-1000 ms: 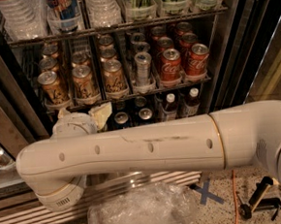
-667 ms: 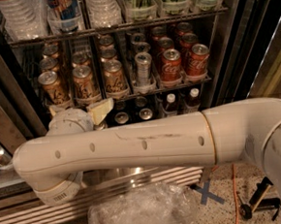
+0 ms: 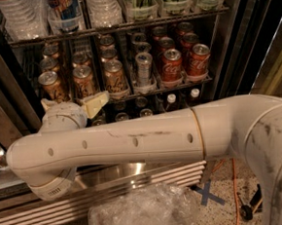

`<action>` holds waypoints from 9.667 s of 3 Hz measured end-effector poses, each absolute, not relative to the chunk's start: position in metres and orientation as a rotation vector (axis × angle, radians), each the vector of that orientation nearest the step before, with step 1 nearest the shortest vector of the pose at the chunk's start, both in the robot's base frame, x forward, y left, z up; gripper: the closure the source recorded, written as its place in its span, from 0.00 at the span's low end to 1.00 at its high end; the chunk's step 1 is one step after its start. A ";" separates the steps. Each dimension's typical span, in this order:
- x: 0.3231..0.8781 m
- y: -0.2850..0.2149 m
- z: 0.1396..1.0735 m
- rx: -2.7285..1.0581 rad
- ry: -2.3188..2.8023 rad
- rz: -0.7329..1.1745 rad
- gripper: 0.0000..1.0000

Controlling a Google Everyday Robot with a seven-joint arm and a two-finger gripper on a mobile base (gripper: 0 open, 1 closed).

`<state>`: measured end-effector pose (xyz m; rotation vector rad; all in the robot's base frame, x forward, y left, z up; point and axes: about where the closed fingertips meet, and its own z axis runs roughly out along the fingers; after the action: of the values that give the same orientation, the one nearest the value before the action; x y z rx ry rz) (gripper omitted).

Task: Pick orange can from middle shelf of fridge

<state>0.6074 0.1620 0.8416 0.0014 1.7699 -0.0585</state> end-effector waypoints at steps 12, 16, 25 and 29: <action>0.612 0.149 0.842 0.044 1.759 -0.100 0.32; 0.612 0.149 0.842 0.044 1.759 -0.099 0.34; 0.671 0.132 0.840 0.089 1.731 -0.178 0.77; 0.665 0.144 0.844 0.101 1.663 -0.218 1.00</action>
Offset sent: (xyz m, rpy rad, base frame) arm 0.0090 0.0111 0.0173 0.0029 -0.0606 -0.0029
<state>0.6651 0.1440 0.8437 0.1006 1.6626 -0.2179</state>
